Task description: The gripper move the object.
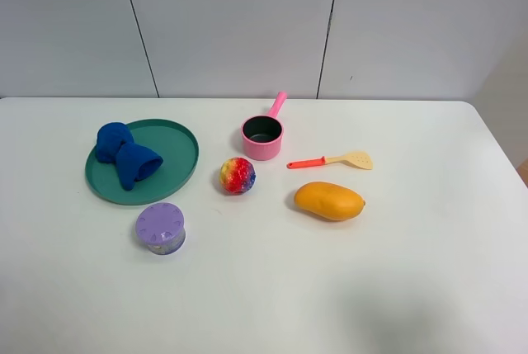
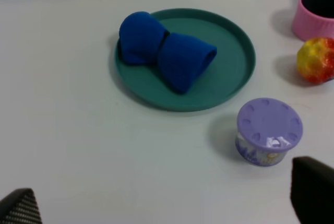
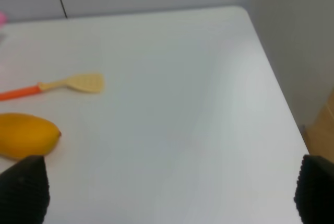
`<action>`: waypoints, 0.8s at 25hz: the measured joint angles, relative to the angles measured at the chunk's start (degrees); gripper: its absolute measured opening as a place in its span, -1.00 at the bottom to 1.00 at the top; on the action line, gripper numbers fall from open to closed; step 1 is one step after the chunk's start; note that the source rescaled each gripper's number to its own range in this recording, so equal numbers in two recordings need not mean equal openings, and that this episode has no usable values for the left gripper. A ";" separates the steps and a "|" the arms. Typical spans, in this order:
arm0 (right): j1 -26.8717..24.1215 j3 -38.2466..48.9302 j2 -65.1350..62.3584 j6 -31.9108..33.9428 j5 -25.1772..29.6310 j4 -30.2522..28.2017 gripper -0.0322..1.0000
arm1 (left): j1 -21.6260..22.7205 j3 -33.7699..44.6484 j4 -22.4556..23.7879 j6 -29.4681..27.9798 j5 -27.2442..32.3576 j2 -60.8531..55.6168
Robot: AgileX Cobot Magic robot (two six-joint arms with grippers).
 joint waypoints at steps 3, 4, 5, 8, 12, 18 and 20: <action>-1.78 2.67 0.00 0.00 -0.37 0.55 0.83 | 0.00 0.00 0.00 0.00 0.00 0.00; -1.93 3.38 0.00 0.00 -0.63 1.15 0.83 | 0.00 0.00 0.00 0.00 0.00 0.00; -1.93 4.12 0.00 0.00 -1.01 1.81 0.83 | 0.00 0.00 0.00 0.00 0.00 0.00; -1.93 4.70 0.00 -0.82 -1.71 3.52 0.83 | 0.00 0.00 0.00 0.00 0.00 0.00; -1.93 4.96 0.00 -3.47 -1.89 5.39 0.82 | 0.00 0.00 0.00 0.00 0.00 0.00; -1.93 4.96 0.00 -5.12 -2.23 6.72 0.80 | 0.00 0.00 0.00 0.00 0.00 0.00; -1.93 4.96 0.00 -5.12 -2.39 6.72 0.80 | 0.00 0.00 0.00 0.00 0.00 0.00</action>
